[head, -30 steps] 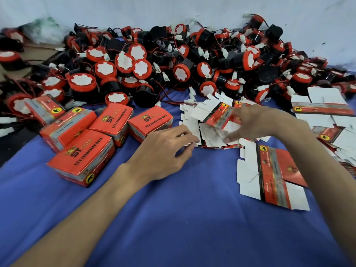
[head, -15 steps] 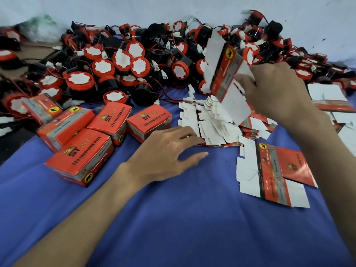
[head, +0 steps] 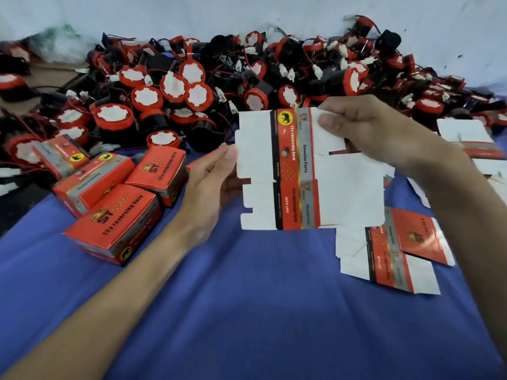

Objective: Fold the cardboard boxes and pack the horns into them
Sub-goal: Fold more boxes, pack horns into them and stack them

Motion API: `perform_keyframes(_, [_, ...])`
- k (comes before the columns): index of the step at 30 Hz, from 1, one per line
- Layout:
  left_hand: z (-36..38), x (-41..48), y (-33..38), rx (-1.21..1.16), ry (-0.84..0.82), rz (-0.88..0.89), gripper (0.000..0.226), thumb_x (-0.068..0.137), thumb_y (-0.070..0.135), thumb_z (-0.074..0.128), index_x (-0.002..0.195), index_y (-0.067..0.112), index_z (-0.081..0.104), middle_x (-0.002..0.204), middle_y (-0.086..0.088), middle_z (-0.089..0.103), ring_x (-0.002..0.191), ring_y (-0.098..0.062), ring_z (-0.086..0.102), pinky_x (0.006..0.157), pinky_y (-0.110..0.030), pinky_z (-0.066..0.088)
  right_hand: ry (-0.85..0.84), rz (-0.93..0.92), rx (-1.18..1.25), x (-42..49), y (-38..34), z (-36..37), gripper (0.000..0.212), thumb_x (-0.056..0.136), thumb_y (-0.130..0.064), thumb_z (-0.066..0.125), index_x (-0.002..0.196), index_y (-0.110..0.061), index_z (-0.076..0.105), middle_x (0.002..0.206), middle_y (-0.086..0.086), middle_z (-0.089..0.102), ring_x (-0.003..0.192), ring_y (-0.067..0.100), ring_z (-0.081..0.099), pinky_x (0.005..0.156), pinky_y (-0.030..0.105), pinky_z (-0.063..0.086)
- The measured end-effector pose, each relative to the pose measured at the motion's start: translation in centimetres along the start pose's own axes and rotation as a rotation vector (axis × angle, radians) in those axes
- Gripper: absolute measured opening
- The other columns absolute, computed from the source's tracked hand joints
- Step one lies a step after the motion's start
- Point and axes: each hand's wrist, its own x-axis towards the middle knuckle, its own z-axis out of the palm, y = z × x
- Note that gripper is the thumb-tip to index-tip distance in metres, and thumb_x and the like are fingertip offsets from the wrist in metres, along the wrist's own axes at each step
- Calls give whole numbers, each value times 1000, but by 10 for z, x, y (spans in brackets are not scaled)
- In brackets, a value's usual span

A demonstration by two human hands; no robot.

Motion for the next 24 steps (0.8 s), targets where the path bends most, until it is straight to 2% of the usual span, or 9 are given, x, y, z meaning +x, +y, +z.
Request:
perform_keyframes(2, [-2,0,4,-54,-35,-56,26,92,20,44,104,7,63,83,2,75,73,-11,71,60,-21,54,5,13,-68,3,6,1,26,102,-19,43,84,-18,61,69,-9,59,63,3,50,58,17,39])
perform_keyframes(4, [-4,-1,5,-23,-69,-55,22,91,10,47,104,5,63,89,0,75,78,-15,72,65,-25,56,6,43,-163,7,13,1,26,102,-23,44,90,-10,62,80,6,58,72,13,50,64,27,38])
perform_keyframes(5, [-5,-1,5,6,-97,-44,22,89,5,50,107,6,63,94,-1,75,83,-17,71,69,-28,57,20,60,-188,8,16,2,26,102,-25,44,91,-11,62,81,6,59,73,11,51,64,26,39])
perform_keyframes(7, [-5,-4,3,40,-161,-43,30,86,1,57,114,11,61,105,-3,73,92,-22,70,73,-33,58,61,89,-191,10,17,5,25,102,-27,44,86,-21,61,73,-9,60,63,-3,52,56,14,38])
perform_keyframes(9, [-3,-5,2,40,-222,-64,38,84,1,62,119,16,58,109,-4,72,93,-22,70,72,-32,59,93,112,-179,11,20,6,27,102,-28,44,78,-27,58,62,-15,58,54,-10,50,49,8,35])
perform_keyframes(13, [0,-7,1,30,-285,-92,47,82,3,58,123,25,51,106,1,73,92,-17,71,63,-26,57,110,127,-129,12,24,9,29,102,-29,44,78,-26,60,64,-13,61,59,-2,50,56,17,38])
perform_keyframes(16, [1,-9,-1,16,-293,-112,48,82,6,60,119,34,52,103,3,73,88,-16,72,60,-25,57,83,128,-89,11,23,10,28,103,-29,42,80,-28,58,58,-25,61,52,-13,50,48,5,35])
perform_keyframes(19, [1,-10,-2,28,-272,-118,44,81,9,62,116,37,56,110,-2,70,89,-20,71,58,-27,57,33,138,-44,9,21,8,25,101,-30,44,81,-31,58,60,-32,61,57,-18,53,49,1,35])
perform_keyframes(24, [0,-10,-6,63,-247,-141,36,87,18,64,117,35,57,109,0,72,83,-19,71,57,-26,58,-1,184,-8,9,24,4,24,100,-37,45,80,-30,58,60,-31,61,58,-17,54,63,16,35])
